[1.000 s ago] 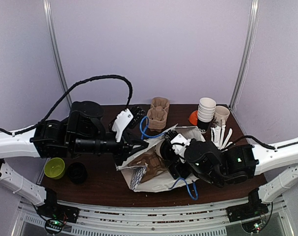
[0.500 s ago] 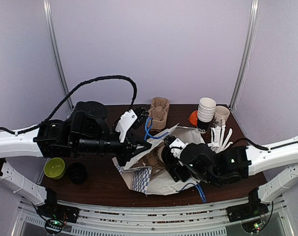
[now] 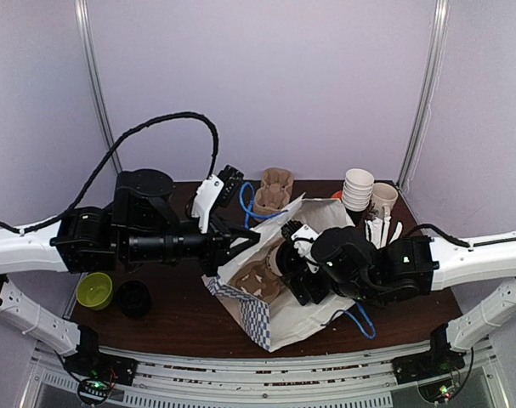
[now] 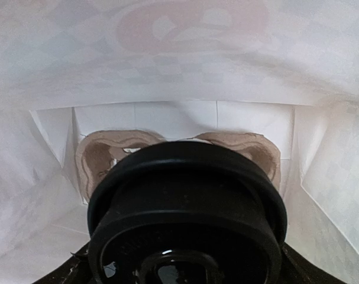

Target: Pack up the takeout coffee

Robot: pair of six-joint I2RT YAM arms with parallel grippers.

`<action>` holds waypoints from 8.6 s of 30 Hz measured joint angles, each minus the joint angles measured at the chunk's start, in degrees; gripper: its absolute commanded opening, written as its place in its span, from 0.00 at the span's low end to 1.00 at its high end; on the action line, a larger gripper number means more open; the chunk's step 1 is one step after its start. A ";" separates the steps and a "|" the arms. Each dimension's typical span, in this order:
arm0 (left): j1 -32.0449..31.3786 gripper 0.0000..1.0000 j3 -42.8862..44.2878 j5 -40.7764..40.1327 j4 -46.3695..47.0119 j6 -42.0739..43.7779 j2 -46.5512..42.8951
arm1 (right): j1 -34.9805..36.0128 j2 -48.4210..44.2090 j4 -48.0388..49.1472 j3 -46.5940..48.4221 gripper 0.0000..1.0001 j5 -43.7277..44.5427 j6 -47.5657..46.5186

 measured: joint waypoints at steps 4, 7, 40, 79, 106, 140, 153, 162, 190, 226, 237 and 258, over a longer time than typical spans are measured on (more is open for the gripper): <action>0.02 0.00 -0.22 -0.33 1.38 -4.72 -1.88 | -0.37 -0.02 -2.93 3.72 0.76 -2.60 0.15; 0.17 0.00 -0.28 -0.33 1.62 -8.44 -2.75 | -0.66 -0.02 -5.68 5.81 0.76 -4.26 0.31; 14.10 0.00 -9.20 10.40 0.37 -28.26 -4.31 | -12.28 8.15 -12.66 11.08 0.75 -14.99 -4.00; 14.71 0.00 -9.49 13.00 1.44 -26.01 -3.56 | -15.54 18.97 -12.50 14.49 0.75 -17.81 -5.01; 15.08 0.00 -9.14 9.20 -1.64 -24.96 -3.89 | -16.11 24.98 -11.93 18.34 0.76 -19.04 -5.77; 15.06 0.00 -8.72 9.49 -2.36 -22.84 -4.00 | -15.19 25.05 -23.06 22.71 1.00 -27.69 -1.11; 15.06 0.00 -8.72 9.46 -2.67 -22.25 -4.00 | -15.19 22.75 -24.61 23.17 1.00 -28.06 -0.83; 15.06 0.00 -8.72 9.29 -3.06 -21.57 -4.00 | -15.19 17.22 -24.70 24.65 1.00 -29.51 0.39; 15.06 0.00 -8.72 9.20 -3.17 -19.17 -4.00 | -15.39 9.09 -25.59 30.21 1.00 -28.57 2.08; 20.04 0.48 1.29 -2.05 -16.90 -10.82 -2.49 | -15.39 -3.08 -30.08 37.33 0.93 -38.77 -7.91; 20.06 0.98 3.61 -2.99 -19.67 -7.65 -7.37 | -15.39 -4.50 -32.98 35.50 0.93 -43.89 -9.20; 19.08 0.98 17.09 32.37 -12.44 34.14 -0.55 | -14.73 -3.54 -34.51 39.56 0.92 -60.04 -11.45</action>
